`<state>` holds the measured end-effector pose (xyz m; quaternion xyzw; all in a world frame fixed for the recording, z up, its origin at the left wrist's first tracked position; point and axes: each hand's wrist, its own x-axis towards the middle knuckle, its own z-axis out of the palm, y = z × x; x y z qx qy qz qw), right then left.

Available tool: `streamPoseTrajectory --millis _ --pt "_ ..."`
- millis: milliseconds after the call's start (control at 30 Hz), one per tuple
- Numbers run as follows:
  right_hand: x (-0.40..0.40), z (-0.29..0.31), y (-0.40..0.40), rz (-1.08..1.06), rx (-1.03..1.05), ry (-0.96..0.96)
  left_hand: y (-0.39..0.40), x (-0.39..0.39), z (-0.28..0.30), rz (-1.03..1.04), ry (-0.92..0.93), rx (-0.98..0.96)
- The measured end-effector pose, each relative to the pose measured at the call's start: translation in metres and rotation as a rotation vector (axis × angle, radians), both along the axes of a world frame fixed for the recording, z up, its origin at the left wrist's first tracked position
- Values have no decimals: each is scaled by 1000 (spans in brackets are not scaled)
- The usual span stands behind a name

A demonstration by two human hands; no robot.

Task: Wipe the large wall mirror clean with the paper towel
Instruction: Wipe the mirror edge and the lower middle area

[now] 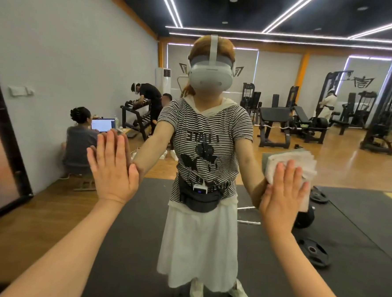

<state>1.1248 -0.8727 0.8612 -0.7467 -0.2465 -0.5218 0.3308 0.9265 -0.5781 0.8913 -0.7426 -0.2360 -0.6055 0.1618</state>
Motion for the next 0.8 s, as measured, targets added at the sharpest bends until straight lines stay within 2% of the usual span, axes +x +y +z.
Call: streamPoseTrajectory --millis 233,300,400,500,567,800 --pt "-39 14 65 -39 343 207 -1 1 1 2 11 -22" --pt "-57 16 85 -19 279 187 -1 2 0 2 17 -29" --pt "-75 5 104 56 -28 -16 -1 1 1 6 35 -45" --pt "-57 1 83 60 -260 -182 -1 0 0 5 43 -59" --pt "-40 2 59 42 -343 -229 -2 0 1 1 43 -64" --pt "3 -1 -11 -31 -98 1 -3 0 1 -14 36 -68"
